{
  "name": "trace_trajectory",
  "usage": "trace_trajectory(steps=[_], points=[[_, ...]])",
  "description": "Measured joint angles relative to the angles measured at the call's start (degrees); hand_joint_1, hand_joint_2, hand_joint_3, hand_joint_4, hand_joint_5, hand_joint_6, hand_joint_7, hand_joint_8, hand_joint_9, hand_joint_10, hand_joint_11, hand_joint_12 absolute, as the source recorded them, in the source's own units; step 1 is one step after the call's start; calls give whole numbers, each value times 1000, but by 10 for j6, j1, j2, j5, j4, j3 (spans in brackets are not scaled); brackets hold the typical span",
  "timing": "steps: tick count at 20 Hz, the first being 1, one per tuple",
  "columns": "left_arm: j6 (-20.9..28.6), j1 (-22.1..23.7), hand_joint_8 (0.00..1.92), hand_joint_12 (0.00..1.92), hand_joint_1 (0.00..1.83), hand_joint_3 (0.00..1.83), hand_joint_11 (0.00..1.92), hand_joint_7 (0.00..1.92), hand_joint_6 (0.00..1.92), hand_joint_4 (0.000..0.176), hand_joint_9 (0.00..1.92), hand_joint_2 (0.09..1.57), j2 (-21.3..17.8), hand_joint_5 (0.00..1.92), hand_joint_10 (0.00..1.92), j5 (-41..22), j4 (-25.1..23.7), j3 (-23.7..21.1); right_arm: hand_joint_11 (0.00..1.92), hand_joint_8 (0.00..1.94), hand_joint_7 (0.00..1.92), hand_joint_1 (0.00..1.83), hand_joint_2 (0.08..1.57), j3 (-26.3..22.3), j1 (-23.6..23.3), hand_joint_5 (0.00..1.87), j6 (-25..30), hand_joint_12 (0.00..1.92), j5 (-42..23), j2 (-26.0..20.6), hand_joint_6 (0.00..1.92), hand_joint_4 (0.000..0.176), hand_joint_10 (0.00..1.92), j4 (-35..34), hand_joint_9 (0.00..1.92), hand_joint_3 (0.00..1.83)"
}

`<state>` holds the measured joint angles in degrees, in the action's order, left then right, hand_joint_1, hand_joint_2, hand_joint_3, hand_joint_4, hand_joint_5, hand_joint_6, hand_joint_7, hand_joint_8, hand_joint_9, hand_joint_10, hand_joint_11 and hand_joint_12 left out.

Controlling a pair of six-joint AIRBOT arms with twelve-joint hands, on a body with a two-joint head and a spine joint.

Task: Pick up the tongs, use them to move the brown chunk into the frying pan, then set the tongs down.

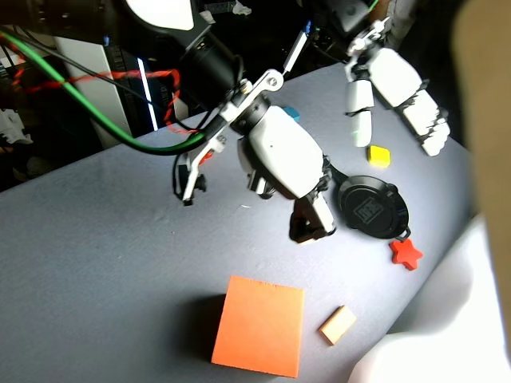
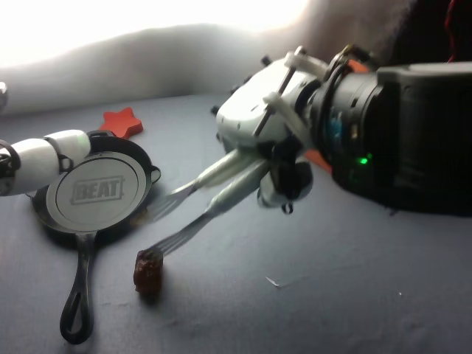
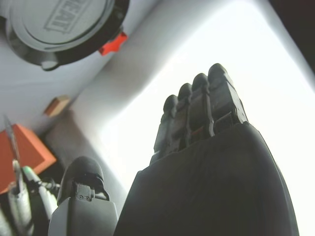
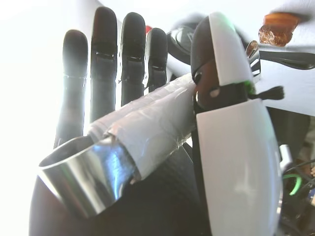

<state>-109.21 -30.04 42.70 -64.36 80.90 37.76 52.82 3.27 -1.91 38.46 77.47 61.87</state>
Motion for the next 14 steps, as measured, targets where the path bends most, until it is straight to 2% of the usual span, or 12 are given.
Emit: trace_trajectory(steps=[10,14], points=[[-6,-1,4,0,0,0,0,20,6,0,0,1086,-6,22,0,19,6,32,267,4,908,1058,1183,2,3,823,7,1335,24,29,58,0,32,16,865,0],[-9,-1,0,0,0,2,0,3,0,0,0,1103,-7,1,0,24,8,38,251,2,901,1030,1191,2,3,818,8,1361,32,30,48,0,26,-10,856,0]])
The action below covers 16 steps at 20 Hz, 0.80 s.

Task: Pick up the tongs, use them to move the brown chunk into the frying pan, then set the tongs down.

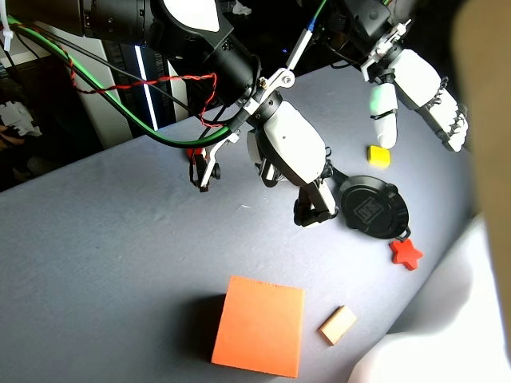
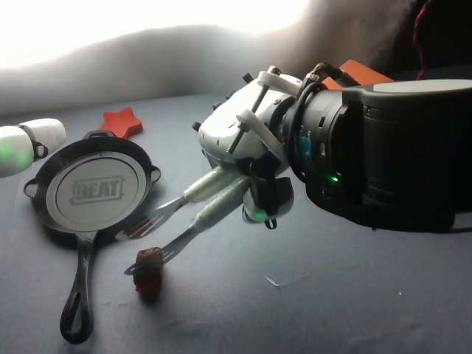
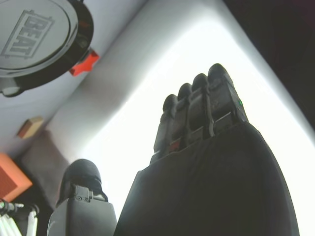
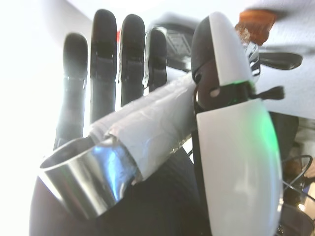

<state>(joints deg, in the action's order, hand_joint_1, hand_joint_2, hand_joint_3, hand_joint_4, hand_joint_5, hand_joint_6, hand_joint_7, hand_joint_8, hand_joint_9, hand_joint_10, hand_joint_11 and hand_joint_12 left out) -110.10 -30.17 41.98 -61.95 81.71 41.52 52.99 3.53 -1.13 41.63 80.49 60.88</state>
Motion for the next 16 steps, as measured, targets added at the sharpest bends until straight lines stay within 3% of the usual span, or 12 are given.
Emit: trace_trajectory(steps=[8,16], points=[[-9,-2,7,0,0,0,0,19,7,0,0,1071,0,19,0,6,0,-2,227,1,887,1006,1203,0,11,816,2,1345,8,2,38,0,16,-16,836,3],[-15,-7,0,0,0,4,0,0,8,0,0,1105,0,26,0,6,2,-2,249,5,898,1021,1181,11,25,826,12,1341,-3,21,35,0,19,14,850,0]])
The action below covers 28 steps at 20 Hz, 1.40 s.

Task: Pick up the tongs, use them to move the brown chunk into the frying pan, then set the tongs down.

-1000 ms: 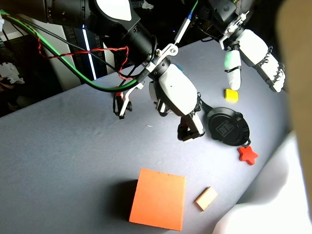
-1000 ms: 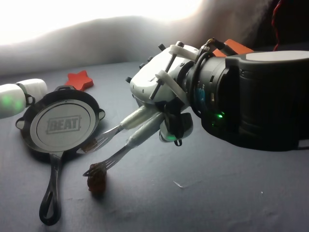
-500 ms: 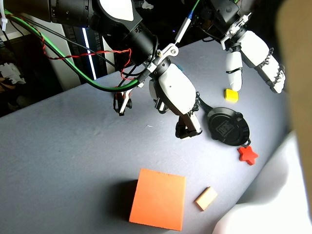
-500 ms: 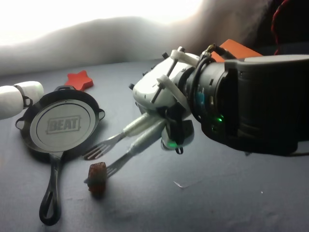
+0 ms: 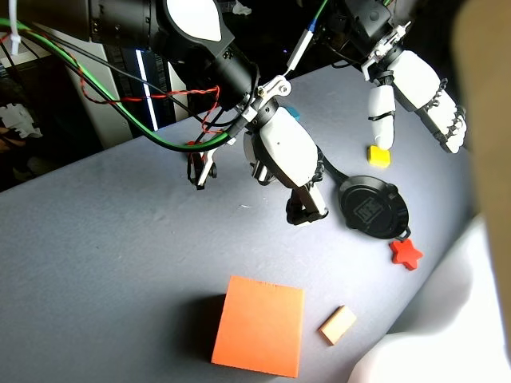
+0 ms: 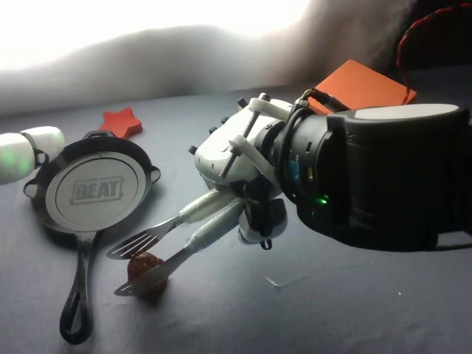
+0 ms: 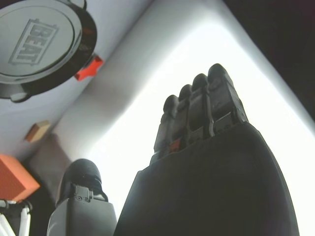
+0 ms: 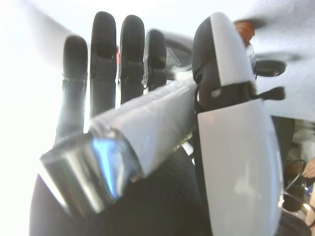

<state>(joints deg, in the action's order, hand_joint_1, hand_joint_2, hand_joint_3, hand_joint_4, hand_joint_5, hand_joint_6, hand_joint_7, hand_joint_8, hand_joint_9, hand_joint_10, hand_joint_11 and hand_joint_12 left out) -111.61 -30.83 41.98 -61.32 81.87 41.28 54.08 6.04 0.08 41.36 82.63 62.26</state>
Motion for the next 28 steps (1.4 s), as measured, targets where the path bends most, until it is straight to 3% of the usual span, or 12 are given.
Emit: trace_trajectory(steps=[28], points=[[0,1,0,0,0,6,0,2,3,0,0,1115,0,29,0,-2,1,-3,233,3,884,1006,1195,12,-3,821,2,1357,-37,0,16,0,11,42,841,1]])
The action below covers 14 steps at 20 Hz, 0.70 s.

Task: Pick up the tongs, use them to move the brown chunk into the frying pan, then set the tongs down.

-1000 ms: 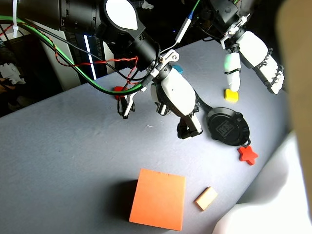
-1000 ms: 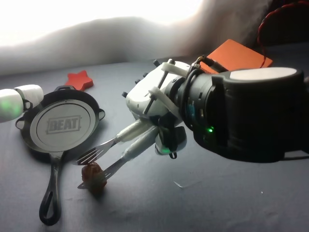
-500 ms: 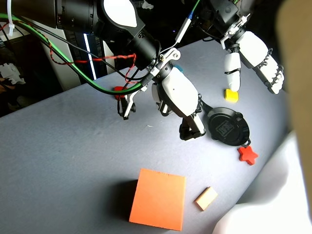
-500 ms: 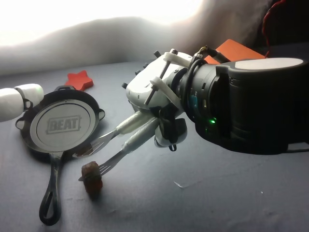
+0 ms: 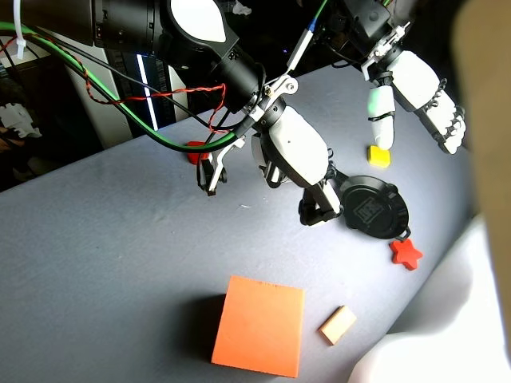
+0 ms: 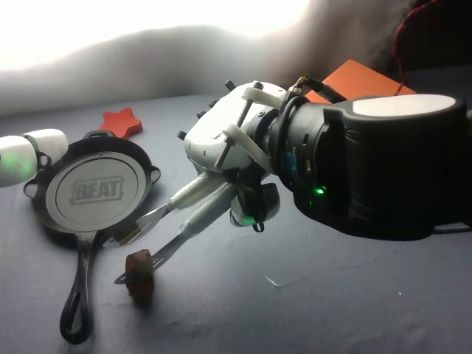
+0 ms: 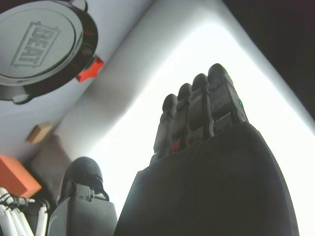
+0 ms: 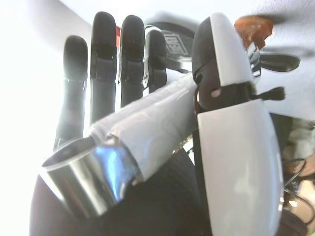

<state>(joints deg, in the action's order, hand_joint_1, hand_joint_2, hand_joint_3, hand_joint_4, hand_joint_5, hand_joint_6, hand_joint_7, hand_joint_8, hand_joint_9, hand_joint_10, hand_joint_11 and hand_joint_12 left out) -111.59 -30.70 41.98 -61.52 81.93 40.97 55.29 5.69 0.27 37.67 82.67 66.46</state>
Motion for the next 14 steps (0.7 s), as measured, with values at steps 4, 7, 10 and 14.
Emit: trace_trajectory(steps=[4,7,10,14], points=[[0,0,2,0,0,15,0,4,5,0,0,1135,0,30,0,-2,0,-1,222,1,878,980,1205,7,10,813,1,1361,-2,1,12,0,6,3,831,5],[0,0,1,0,0,7,0,2,4,0,0,1121,0,31,0,-3,0,-1,232,6,893,1002,1194,8,14,828,1,1364,-3,2,17,0,11,4,842,0],[0,0,3,0,0,5,0,8,6,0,0,1117,0,32,0,-3,0,-1,239,7,898,1000,1186,8,14,830,1,1361,-2,2,16,0,13,2,849,0],[-1,3,3,0,0,15,0,9,7,0,0,1141,0,35,0,-3,0,-1,229,1,888,992,1206,8,22,824,2,1349,-2,2,11,0,7,4,836,6]])
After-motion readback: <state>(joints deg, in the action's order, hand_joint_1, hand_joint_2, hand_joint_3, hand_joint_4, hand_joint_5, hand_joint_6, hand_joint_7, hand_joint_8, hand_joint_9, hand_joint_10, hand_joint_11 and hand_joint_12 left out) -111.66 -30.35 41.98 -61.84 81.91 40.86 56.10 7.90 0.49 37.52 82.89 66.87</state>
